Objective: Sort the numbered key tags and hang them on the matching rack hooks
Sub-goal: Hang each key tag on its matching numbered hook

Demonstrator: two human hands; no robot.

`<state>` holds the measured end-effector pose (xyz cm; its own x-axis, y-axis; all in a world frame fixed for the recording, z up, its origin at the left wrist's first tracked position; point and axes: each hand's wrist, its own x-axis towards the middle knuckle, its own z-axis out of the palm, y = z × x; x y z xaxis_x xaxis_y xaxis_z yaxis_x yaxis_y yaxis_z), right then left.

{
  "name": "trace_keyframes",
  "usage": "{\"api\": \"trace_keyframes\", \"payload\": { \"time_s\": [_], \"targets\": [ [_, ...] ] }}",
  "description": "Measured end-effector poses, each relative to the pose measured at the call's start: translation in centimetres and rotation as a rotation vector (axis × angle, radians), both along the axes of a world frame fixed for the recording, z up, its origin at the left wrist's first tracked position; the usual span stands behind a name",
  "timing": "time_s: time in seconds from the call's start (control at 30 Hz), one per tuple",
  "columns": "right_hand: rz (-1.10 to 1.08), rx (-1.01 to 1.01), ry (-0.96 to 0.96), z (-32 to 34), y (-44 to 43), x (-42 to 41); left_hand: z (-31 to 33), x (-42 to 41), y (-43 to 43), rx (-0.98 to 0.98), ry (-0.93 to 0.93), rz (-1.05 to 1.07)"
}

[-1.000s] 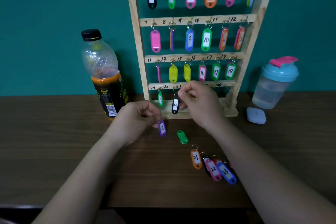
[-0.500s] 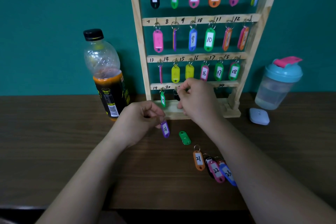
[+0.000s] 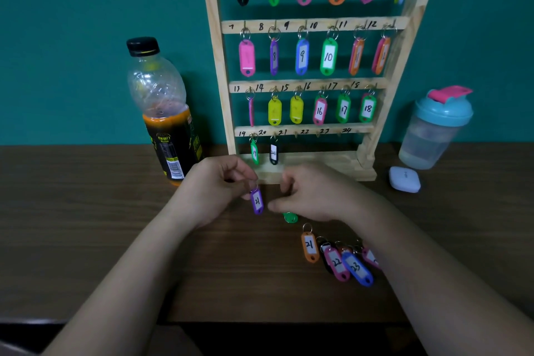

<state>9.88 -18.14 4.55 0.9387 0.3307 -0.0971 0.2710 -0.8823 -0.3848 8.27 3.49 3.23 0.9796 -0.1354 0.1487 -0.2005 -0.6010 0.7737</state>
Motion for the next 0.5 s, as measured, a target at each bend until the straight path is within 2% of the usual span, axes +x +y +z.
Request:
{"api": "trace_keyframes", "payload": {
  "time_s": [0.17, 0.5],
  "targets": [
    [0.073, -0.133, 0.088, 0.4, -0.3, -1.1, -0.3, 0.1, -0.1, 0.018, 0.005, -0.004],
    [0.143, 0.003, 0.057, -1.1, -1.0, -0.6, -0.7, 0.3, -0.2, 0.045, 0.022, -0.021]
  ]
}}
